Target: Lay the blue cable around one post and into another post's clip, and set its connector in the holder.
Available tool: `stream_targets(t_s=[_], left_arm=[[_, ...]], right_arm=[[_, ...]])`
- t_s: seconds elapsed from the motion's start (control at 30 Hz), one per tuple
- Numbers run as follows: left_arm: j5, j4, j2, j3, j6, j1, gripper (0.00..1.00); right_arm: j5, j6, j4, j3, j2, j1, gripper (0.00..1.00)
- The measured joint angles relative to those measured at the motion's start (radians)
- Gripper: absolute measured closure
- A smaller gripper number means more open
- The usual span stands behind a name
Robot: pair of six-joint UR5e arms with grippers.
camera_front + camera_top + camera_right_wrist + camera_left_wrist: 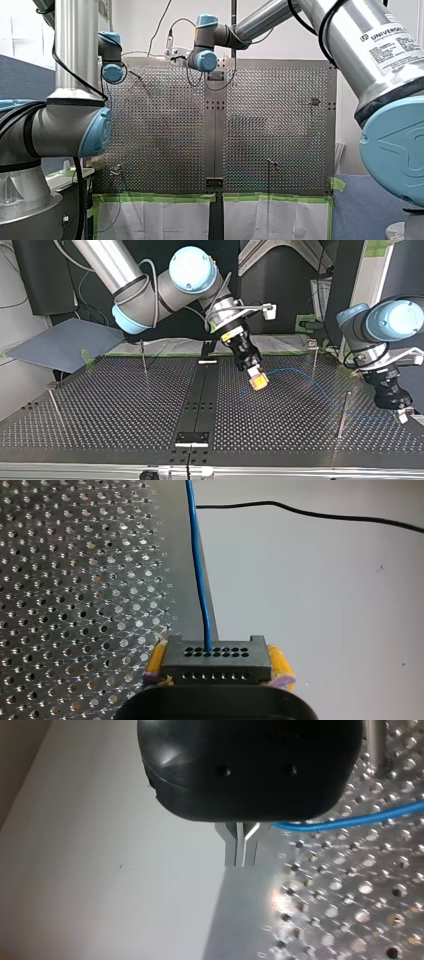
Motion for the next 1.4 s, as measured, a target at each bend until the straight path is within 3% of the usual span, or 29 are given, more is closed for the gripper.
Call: stream_targets(t_s=[0.33,0.73,1.13,1.4], left_arm=[[0.002,0.012,-0.051,0.013,-0.022,0.007,0.92],[0.035,0.023,-0.128,0.013,0.003,-0.013,0.92],[0.045,0.029,-0.135,0.012,0.005,-0.026,0.92],[0.046,0.028,-0.135,0.012,0.001,-0.032,0.92]], right_arm=[[0.006,0.005,-0.004,-0.001,0.014,0.0,1.0],[0.018,0.009,0.01,-0.001,0.026,-0.007,1.0],[0.024,0.01,0.016,0.0,0.04,-0.019,1.0],[0.03,0.01,0.035,0.0,0.086,-0.027,1.0]])
